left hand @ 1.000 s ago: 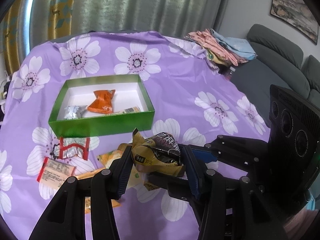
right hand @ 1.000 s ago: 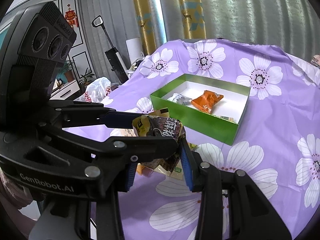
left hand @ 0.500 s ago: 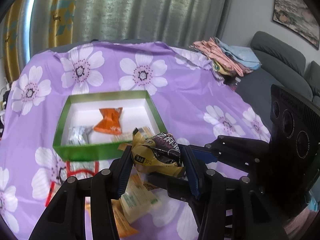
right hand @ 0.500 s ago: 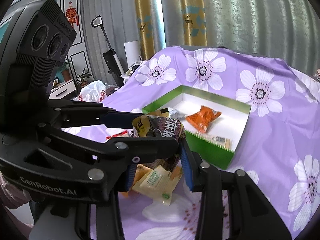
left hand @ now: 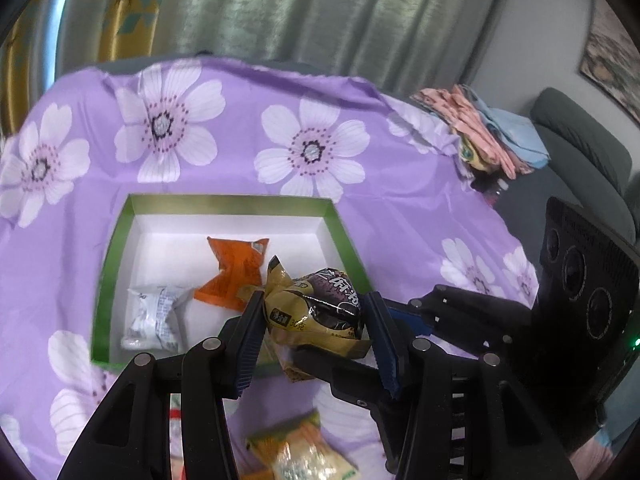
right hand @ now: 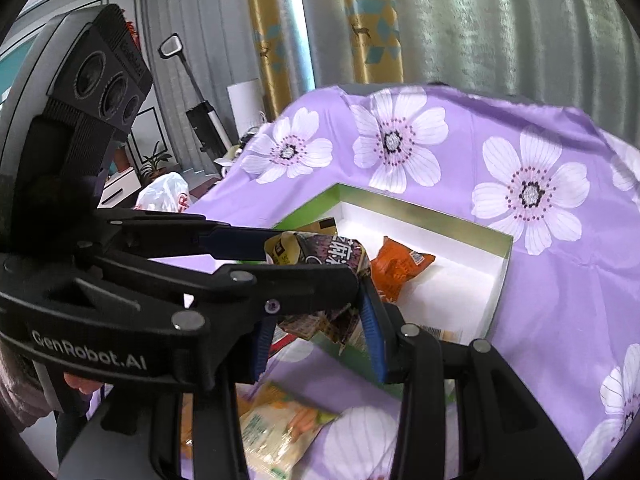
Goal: Organize snacks
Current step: 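Carry the gold-wrapped snack into the green box and open the left gripper, then withdraw the left gripper from the box to the orange bread bag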
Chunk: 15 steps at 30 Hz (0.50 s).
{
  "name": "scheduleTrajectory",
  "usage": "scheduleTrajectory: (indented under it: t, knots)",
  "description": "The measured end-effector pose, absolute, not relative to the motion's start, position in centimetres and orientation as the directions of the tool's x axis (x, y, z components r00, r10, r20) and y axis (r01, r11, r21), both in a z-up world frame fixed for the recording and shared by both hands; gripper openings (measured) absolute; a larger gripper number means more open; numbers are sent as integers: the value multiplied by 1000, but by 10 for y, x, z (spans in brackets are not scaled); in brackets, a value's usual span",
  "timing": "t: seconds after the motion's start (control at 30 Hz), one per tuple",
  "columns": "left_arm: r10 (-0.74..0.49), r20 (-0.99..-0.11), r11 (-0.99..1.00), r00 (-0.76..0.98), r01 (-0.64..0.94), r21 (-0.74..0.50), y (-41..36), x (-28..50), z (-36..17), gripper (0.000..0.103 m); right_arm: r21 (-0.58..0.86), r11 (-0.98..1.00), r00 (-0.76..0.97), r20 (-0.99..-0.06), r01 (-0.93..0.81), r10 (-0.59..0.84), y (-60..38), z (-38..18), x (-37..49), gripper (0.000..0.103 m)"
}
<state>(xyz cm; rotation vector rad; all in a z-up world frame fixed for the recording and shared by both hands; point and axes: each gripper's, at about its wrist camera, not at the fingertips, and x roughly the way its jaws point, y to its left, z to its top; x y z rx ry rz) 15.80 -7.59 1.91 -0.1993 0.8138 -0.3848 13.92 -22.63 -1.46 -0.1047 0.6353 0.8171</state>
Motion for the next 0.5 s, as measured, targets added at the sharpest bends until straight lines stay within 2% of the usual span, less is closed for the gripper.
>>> scheduleTrajectory:
  t: [0.2,0.23,0.27,0.3,0.33,0.5]
  knots:
    - [-376,-707,925,599,197,-325,-79,188,-6,50,163,739,516,-619,-654,593,-218,-40,173,47]
    - [-370,-718,927,589,183,-327,-80,193,-10,52,156,756,525,-630,-636,572,-218,-44,177,49]
    - [-359,-725,931,589,168,-324,-80,195,-12,61,154,768,532,-638,-621,557,-218,-47,181,54]
    - [-334,-732,939,594,144,-312,-78,197,-13,67,156,778,533,-645,-609,547,-219,-51,183,57]
    - [-317,-732,944,603,129,-303,-75,197,-12,78,158,783,536,-647,-602,543,-222,-52,182,57]
    - [-286,-718,949,634,87,-302,-51,182,-1,81,151,798,571,-622,-584,536,-243,-47,168,61]
